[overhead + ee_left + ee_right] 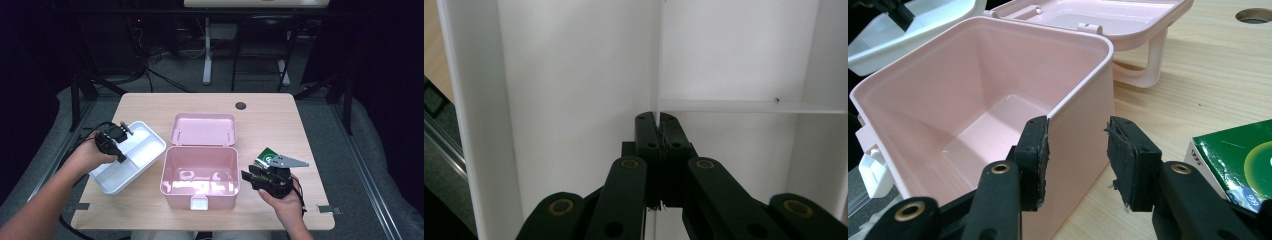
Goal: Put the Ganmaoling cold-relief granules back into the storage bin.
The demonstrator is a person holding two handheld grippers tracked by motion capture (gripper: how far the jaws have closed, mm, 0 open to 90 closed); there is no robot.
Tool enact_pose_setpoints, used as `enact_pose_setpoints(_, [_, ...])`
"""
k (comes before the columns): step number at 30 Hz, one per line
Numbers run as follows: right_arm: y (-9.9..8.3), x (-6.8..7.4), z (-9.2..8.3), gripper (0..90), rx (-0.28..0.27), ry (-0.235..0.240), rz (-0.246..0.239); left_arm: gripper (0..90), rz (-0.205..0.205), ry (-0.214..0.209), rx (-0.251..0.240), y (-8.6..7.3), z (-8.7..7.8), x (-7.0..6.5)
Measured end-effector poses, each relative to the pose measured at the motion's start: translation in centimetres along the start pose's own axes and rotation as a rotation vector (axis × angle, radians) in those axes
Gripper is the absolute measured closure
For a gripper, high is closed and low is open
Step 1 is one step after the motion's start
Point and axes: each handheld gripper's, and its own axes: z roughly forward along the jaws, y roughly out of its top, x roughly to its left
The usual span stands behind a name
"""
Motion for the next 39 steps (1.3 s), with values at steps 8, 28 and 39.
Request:
enact_pose_setpoints(8, [0.0, 0.0, 0.0, 59.3, 0.0, -0.002, 0.001, 89.2, -0.062, -0.039, 0.027, -0.6, 4.8, 0.7])
enact_pose_setpoints(28, [0.4, -0.2, 0.1, 51.2, 0.028, 0.005, 0.0, 70.2, -0.161, -0.023, -0.041, -2.3, 8.0, 1.4])
enact_pose_setpoints(39, [4.9, -0.3, -1.3, 43.2, 0.136, -0.052, -0.185, 50.1, -0.198, 0.042, -0.134, -4.4, 4.7, 1.3])
